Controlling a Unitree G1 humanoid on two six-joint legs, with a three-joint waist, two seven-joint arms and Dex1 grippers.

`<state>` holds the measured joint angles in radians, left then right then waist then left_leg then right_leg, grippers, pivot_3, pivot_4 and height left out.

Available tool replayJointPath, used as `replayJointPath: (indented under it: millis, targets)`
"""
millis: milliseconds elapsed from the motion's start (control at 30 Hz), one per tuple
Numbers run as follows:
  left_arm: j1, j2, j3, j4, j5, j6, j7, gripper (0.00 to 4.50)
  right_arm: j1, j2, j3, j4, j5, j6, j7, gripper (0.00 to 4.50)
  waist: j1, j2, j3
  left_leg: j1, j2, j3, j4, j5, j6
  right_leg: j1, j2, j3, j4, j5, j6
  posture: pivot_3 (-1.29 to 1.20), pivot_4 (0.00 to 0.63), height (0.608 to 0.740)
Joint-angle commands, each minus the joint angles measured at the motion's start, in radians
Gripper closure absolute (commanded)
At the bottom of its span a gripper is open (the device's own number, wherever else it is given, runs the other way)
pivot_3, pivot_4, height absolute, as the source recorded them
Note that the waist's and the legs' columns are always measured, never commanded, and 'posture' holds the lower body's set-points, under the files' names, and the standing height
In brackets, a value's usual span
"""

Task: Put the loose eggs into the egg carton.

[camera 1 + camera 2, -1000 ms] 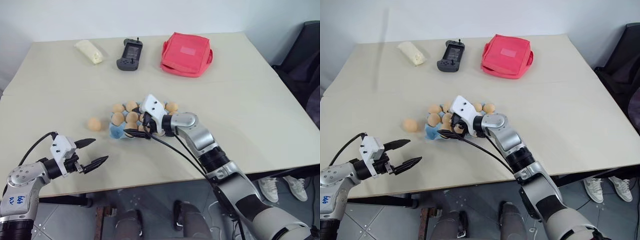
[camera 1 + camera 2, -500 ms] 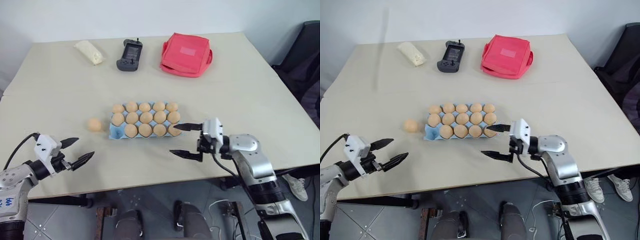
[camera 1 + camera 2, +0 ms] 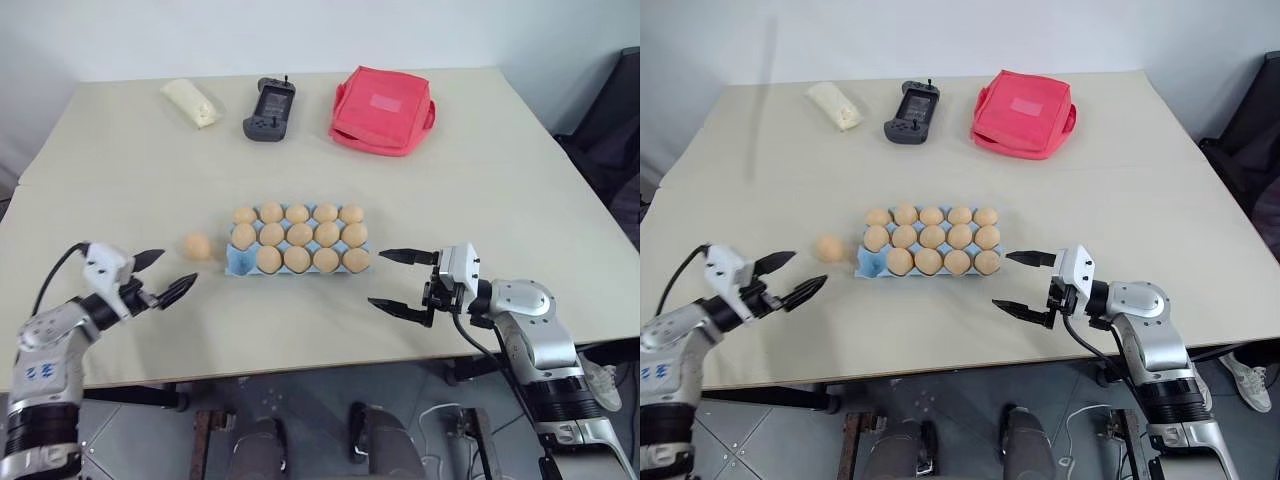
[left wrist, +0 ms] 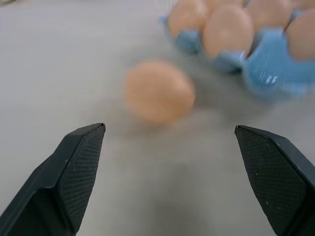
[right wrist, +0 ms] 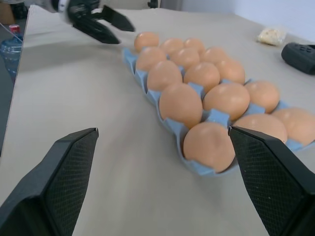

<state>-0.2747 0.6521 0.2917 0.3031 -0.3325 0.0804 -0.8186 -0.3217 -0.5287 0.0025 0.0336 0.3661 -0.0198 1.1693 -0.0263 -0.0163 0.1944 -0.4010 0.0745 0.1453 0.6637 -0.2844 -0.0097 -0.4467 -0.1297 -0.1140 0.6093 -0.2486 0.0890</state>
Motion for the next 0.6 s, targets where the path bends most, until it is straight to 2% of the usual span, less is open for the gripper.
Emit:
replayJointPath:
  millis: [33, 233, 333, 533, 567, 600]
  targets:
    - [-0.088, -0.023, -0.04, 0.1, 0.054, -0.059, 0.033, 0.0, 0.02, -0.012, -0.018, -0.049, 0.022, 0.001, -0.012, 0.06, -0.001, 0.0, 0.0, 0.0, 0.0, 0.0, 0.0, 0.0, 0.0, 0.0, 0.0, 0.0, 0.0, 0.0, 0.0, 0.0, 0.15, 0.74]
    - [-0.191, -0.052, -0.073, 0.253, 0.103, -0.14, 0.068, 0.0, 0.054, -0.01, -0.022, -0.066, 0.024, -0.004, -0.027, 0.06, -0.004, -0.001, 0.0, 0.001, 0.0, 0.001, 0.001, 0.0, 0.0, 0.0, 0.0, 0.0, 0.001, 0.0, 0.0, 0.0, 0.15, 0.74]
    - [-0.197, -0.057, -0.072, 0.274, 0.099, -0.17, 0.055, 0.57, 0.072, -0.009, -0.028, -0.067, 0.024, -0.014, -0.036, 0.0, -0.001, -0.001, 0.0, 0.001, 0.0, 0.001, 0.001, 0.0, 0.0, 0.0, 0.0, 0.0, 0.001, 0.0, 0.0, 0.0, 0.15, 0.74]
    - [-0.188, -0.069, -0.049, 0.261, 0.058, -0.185, 0.035, 2.47, 0.093, 0.001, -0.022, -0.057, 0.019, -0.029, -0.048, 0.0, 0.0, -0.001, 0.0, 0.0, 0.0, 0.001, 0.002, 0.0, 0.001, 0.0, 0.0, 0.0, 0.001, 0.0, 0.0, 0.0, 0.15, 0.74]
    - [-0.18, -0.068, -0.047, 0.246, 0.045, -0.174, 0.02, 2.66, 0.093, 0.003, -0.019, -0.058, 0.019, -0.029, -0.05, 0.0, 0.0, -0.001, 0.0, 0.0, 0.0, 0.0, 0.002, 0.0, 0.001, 0.0, 0.0, 0.0, 0.002, 0.0, 0.0, 0.0, 0.15, 0.74]
    - [-0.171, -0.066, -0.045, 0.231, 0.034, -0.165, 0.008, 2.66, 0.093, 0.004, -0.017, -0.058, 0.018, -0.029, -0.052, 0.0, -0.002, -0.001, 0.0, 0.0, 0.0, 0.0, 0.002, 0.0, 0.001, 0.0, 0.0, 0.0, 0.002, 0.0, 0.0, 0.0, 0.15, 0.74]
